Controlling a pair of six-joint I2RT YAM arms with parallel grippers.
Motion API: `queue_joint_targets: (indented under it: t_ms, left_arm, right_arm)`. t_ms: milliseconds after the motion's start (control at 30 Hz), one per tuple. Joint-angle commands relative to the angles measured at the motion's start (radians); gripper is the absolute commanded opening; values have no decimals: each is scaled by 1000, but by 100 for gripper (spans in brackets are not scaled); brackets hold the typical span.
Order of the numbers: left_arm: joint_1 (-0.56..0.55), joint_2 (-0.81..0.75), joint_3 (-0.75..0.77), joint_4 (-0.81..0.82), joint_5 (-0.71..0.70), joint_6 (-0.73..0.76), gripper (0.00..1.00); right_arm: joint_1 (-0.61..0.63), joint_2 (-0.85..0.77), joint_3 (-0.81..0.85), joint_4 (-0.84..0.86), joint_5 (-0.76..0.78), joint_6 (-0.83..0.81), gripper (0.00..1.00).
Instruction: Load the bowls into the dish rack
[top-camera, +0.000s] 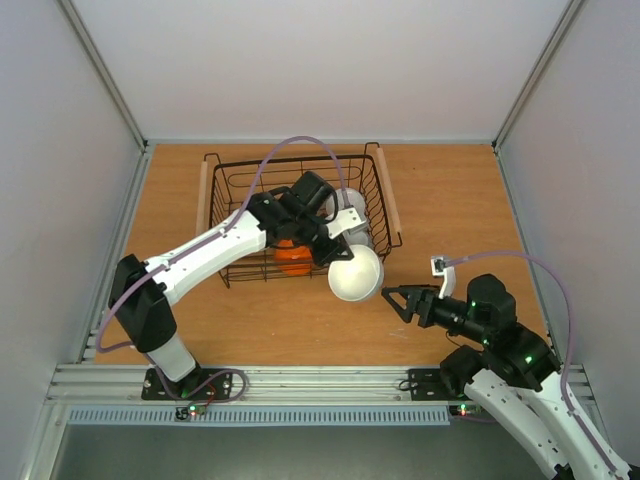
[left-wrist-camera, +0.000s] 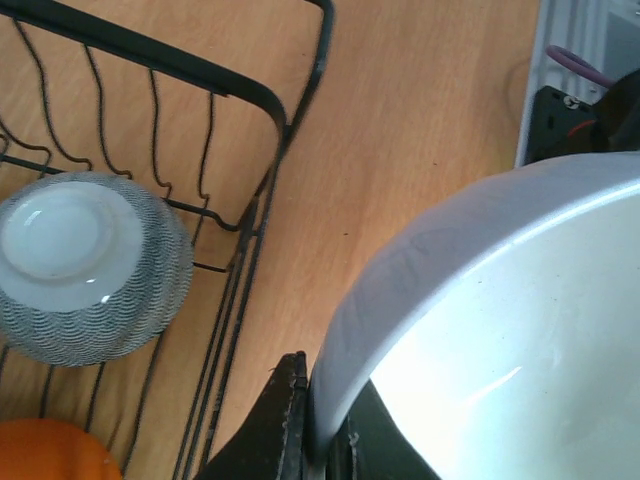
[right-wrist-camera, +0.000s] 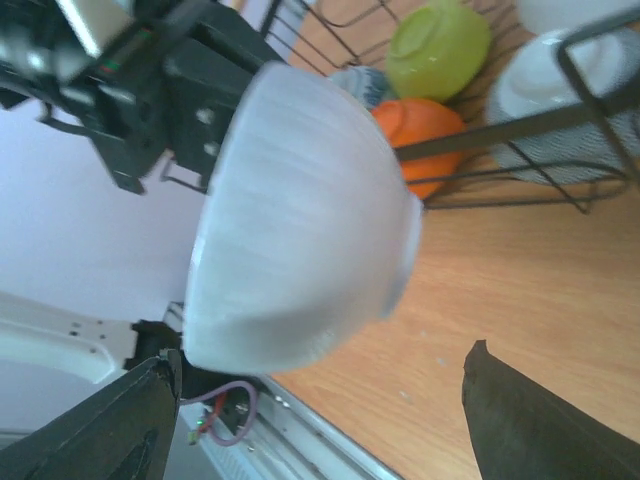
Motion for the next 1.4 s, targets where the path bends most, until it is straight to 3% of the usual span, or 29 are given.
queue_joint_targets:
  t_ms: [0,300,467,767,1033,1133,1200,1300,1367]
  left_arm:
    - [-4,-34,-25,47,112,-9,0]
    - [21,-55,-30,54,138,-13,1]
    - [27,-83,-34,54,135,-9,0]
    - [30,-108,-38,54,151,-11,0]
    - [30,-108,-44,56,152,-11,1]
    - [29,-112,-46,57,150,-12,0]
    - [30,-116,-48,60,146,-12,0]
    - [32,-124,-52,62,143,-13,1]
    - [32,-128,-54,63,139,-13,0]
  right_arm:
    - [4,-4,-12,218,-103,47,79]
    - [3,22,-29,264,-101,61,95]
    - [4,62,-48,264,-90,64,96]
    - [5,166,-127,457,-152,98,97]
    - [4,201,-172,628,-236,164,89]
    - [5,214,-183,682,-263,186,84]
    - [5,225,-187,719,-284,205,75]
    - [5,249,-187,768,-309,229,52]
    - [4,263,-189,791,-318,238,32]
